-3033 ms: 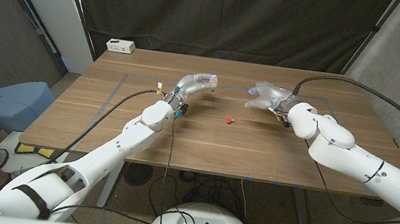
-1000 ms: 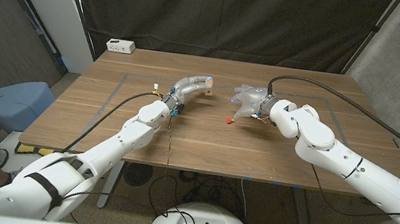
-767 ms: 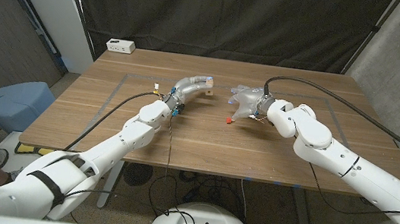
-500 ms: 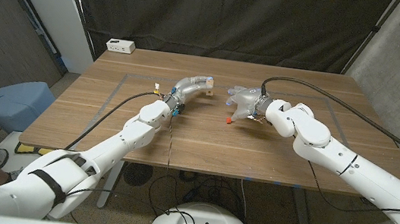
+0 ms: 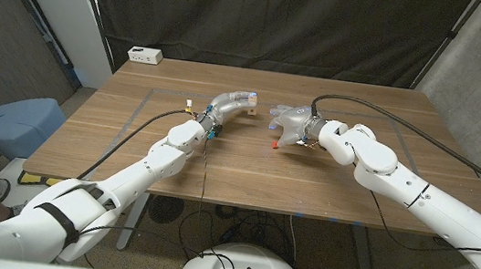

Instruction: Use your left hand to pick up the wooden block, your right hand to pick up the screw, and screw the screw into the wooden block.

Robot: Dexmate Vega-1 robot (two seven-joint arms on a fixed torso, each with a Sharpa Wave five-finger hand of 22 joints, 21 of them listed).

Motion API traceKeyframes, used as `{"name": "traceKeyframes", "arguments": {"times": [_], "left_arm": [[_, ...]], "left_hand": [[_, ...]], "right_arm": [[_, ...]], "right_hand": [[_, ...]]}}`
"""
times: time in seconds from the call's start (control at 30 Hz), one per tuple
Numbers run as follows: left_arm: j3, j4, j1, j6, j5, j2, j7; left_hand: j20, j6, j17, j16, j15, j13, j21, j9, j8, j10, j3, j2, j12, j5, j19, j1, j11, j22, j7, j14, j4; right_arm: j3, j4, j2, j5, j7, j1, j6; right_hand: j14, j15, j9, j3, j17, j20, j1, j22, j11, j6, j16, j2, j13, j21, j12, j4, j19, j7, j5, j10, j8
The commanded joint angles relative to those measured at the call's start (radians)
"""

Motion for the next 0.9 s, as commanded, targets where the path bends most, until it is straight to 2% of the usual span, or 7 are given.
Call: {"name": "traceKeyframes", "arguments": {"times": [0.03,0.27,0.9], "left_arm": [[0.001,-0.009,0.002,0.01,0.002,0.003,0.003],[0.001,-0.018,0.007,0.015,0.003,0.006,0.01],[0.002,-0.033,0.014,0.024,0.007,0.011,0.018]], "left_hand": [[0.0,0.067,0.006,0.005,-0.112,0.021,0.005,0.008,0.021,0.019,-0.001,0.016,0.025,0.006,0.001,-0.005,-0.01,0.005,0.028,0.006,0.005],[-0.001,0.068,0.006,0.005,-0.112,0.021,0.006,0.008,0.021,0.02,-0.002,0.017,0.024,0.006,0.002,-0.005,-0.01,0.005,0.03,0.006,0.005],[-0.001,0.07,0.007,0.006,-0.114,0.021,0.006,0.009,0.022,0.022,-0.006,0.02,0.02,0.007,0.003,-0.006,-0.01,0.005,0.03,0.008,0.005]], "right_arm": [[-0.005,0.038,0.02,-0.006,0.018,0.021,0.038],[-0.011,0.051,0.03,-0.007,0.029,0.029,0.04],[-0.035,0.097,0.051,-0.01,0.011,0.044,0.059]], "right_hand": [[-0.004,0.007,0.008,0.009,0.002,-0.002,0.015,0.003,0.003,-0.021,-0.001,-0.01,0.004,-0.001,-0.005,0.004,0.007,0.006,-0.008,-0.018,0.003],[-0.015,0.015,0.015,0.011,0.004,0.005,0.018,0.003,0.007,-0.046,-0.005,-0.019,0.005,-0.004,-0.007,0.008,0.002,0.008,-0.01,-0.032,0.001],[-0.012,0.013,0.024,0.016,0.006,0.004,0.021,0.004,0.006,-0.043,-0.003,-0.024,0.006,-0.002,-0.002,0.012,0.007,0.011,-0.011,-0.032,0.013]]}}
